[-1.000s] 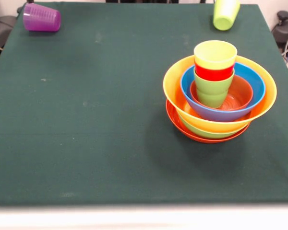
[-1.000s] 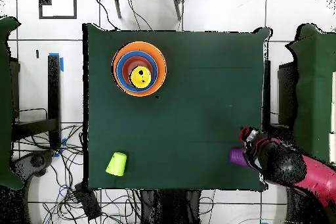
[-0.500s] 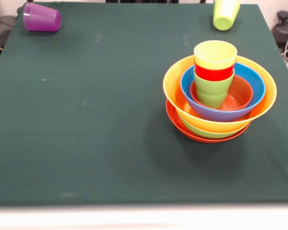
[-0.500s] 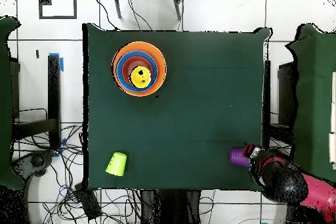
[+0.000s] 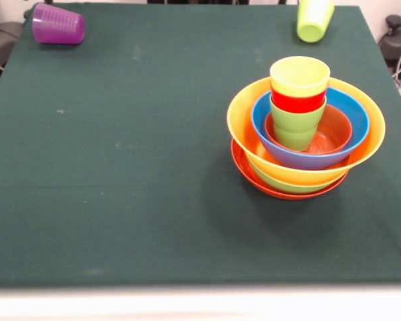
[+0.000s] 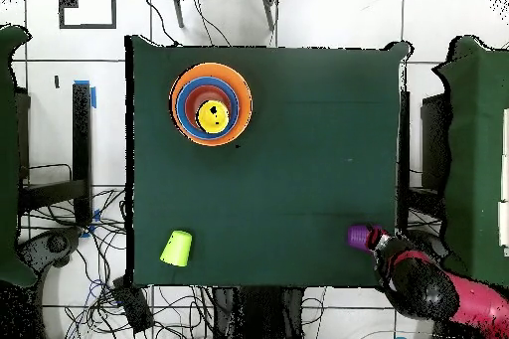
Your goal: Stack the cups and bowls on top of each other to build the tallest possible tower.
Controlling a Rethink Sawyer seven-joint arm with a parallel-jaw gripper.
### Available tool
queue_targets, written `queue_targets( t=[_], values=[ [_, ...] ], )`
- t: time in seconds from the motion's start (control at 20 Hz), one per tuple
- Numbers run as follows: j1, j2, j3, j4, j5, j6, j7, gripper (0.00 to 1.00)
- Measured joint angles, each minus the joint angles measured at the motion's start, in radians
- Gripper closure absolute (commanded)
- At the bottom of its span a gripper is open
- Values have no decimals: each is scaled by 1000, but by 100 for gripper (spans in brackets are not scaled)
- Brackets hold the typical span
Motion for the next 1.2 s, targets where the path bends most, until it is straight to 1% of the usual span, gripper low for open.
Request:
queue_targets(
  t=[0.35,0.4,0.65,0.95,1.2],
  values=[
    [-76,36,41,0,-18,-3,0,0],
    [-100,47,48,0,-25,-3,0,0],
    [-146,90,57,0,-59,-3,0,0],
    [-180,153,73,-1,-113,-3,0,0],
    [-191,166,91,-4,-130,-19,0,0]
  ],
)
